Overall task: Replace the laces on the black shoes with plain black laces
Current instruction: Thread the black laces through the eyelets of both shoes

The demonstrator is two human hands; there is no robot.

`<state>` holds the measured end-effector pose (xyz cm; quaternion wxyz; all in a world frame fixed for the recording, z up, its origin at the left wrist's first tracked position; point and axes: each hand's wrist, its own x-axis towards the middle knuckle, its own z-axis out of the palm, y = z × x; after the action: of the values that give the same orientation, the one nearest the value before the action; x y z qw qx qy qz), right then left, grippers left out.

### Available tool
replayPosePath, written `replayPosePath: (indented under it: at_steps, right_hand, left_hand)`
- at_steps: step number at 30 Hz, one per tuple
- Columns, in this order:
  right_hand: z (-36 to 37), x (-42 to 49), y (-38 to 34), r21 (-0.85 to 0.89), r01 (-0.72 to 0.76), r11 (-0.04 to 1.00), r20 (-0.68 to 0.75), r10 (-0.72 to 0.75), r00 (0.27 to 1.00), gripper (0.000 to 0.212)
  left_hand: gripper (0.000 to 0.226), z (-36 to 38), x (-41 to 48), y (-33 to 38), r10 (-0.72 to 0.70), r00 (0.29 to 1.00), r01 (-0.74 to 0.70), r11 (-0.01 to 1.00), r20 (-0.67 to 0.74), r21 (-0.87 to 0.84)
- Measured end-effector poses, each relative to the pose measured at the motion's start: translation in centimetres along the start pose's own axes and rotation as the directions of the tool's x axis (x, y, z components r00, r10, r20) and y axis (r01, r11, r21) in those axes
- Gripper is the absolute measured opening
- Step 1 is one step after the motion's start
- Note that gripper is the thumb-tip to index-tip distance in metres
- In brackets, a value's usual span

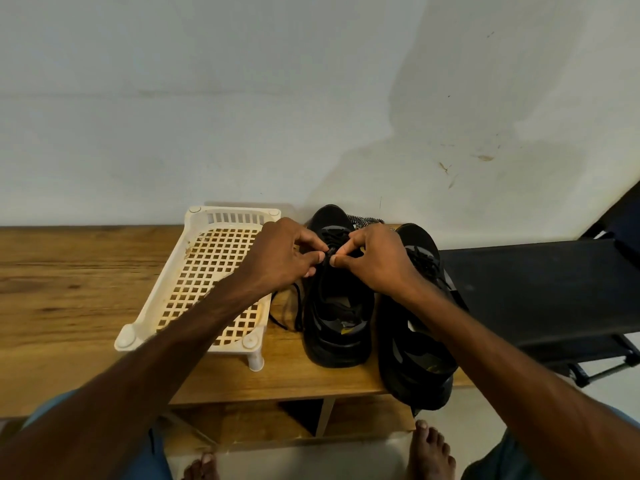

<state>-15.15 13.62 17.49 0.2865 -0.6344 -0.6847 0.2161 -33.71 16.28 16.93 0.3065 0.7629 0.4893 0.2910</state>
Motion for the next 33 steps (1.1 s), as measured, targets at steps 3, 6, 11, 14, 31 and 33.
replayPosePath:
  at_steps: [3, 6, 11, 14, 31, 33]
  right_hand:
    - [-0.7, 0.0, 0.0, -0.013, 0.01, 1.0, 0.05, -0.009, 0.999, 0.013]
    - [-1.0, 0.2, -0.1, -0.113, 0.02, 0.993, 0.115, -0.007, 0.993, 0.017]
    - [-1.2, 0.5, -0.1, -0.116, 0.007, 0.993, 0.158, 0.012, 0.987, 0.011]
    - [-1.8, 0.6, -0.1, -0.106, 0.027, 0.994, 0.194, -0.006, 0.981, 0.011]
    - [-3.8, 0.8, 1.2, 0.155, 0.039, 0.987, -0.063, -0.03, 0.998, 0.014]
    - [-3.6, 0.7, 1.1, 0.086, 0.069, 0.994, -0.035, -0.066, 0.997, 0.016]
  left_hand:
    - [0.008, -0.1, 0.0, 0.1, 0.001, 1.0, 0.0, 1.0, -0.019, 0.017]
    - [0.009, -0.1, 0.0, 0.3, -0.064, 0.996, 0.064, 0.998, -0.056, -0.007]
    - [0.009, -1.8, 0.1, 0.1, -0.136, 0.969, 0.091, 0.973, -0.204, -0.212]
    - [0.013, -3.6, 0.9, -0.1, -0.289, 0.933, 0.095, 0.773, -0.214, -0.627]
    - [0.018, -1.7, 0.1, 0.2, 0.226, 0.973, -0.223, 0.885, 0.041, 0.408]
    - [0.016, -1.9, 0.0, 0.0, 0.198, 0.979, -0.202, 0.895, 0.052, 0.398]
